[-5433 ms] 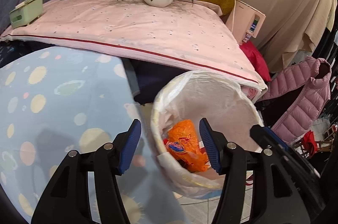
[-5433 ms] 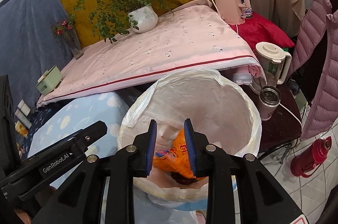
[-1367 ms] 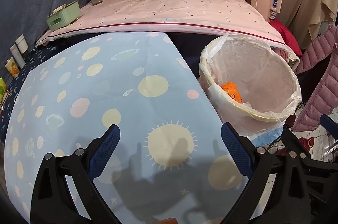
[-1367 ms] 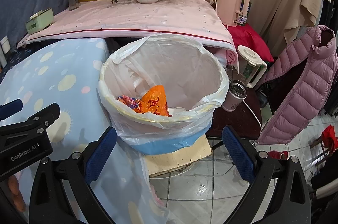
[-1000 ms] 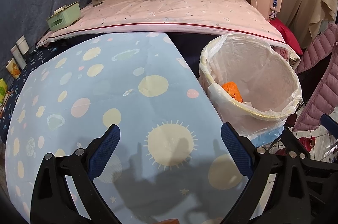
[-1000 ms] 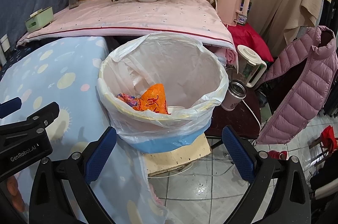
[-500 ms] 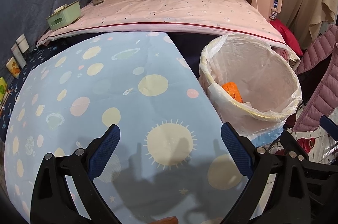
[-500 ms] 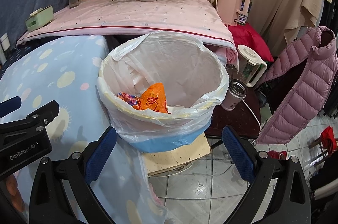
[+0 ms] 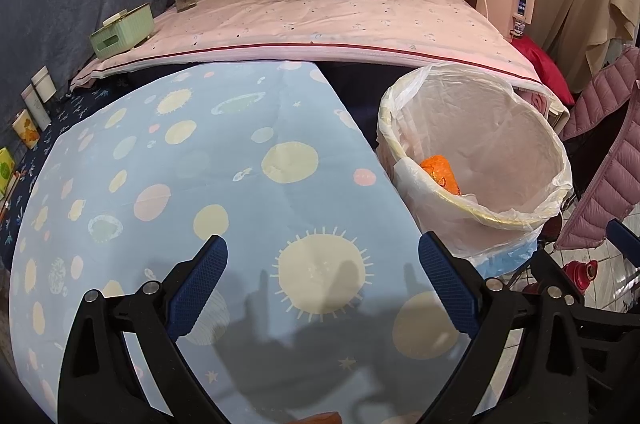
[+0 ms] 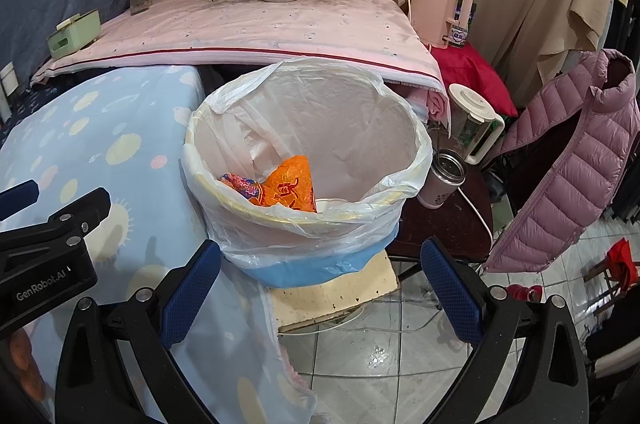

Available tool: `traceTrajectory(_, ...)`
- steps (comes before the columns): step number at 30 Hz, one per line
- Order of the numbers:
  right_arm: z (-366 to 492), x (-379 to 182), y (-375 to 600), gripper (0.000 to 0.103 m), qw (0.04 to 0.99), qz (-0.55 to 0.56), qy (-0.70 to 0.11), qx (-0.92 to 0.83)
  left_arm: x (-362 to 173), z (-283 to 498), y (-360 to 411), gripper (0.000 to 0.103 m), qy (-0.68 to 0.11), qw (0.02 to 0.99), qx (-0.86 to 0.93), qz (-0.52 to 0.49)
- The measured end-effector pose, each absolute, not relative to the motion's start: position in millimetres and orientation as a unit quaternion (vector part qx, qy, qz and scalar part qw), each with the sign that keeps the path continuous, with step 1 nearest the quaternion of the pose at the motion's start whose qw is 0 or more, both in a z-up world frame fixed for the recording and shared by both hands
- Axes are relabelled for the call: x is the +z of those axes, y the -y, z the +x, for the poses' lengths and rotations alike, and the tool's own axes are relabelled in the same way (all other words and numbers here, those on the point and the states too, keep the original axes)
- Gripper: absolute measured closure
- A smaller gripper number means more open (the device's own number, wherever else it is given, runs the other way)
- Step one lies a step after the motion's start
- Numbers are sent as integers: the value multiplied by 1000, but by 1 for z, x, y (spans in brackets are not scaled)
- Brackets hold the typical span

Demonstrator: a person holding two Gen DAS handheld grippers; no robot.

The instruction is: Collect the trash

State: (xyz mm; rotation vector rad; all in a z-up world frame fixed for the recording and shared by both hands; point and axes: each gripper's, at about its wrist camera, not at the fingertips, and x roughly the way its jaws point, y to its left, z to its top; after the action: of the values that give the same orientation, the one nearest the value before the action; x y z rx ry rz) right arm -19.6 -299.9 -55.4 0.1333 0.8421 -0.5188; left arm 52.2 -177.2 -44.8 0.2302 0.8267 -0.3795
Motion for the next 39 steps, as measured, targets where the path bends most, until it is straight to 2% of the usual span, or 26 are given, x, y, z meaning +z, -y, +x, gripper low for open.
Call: traceTrajectory(39,-22,-61,306,7,876,65,-406,-252,-42,50,180,11,-385,896,-190,110)
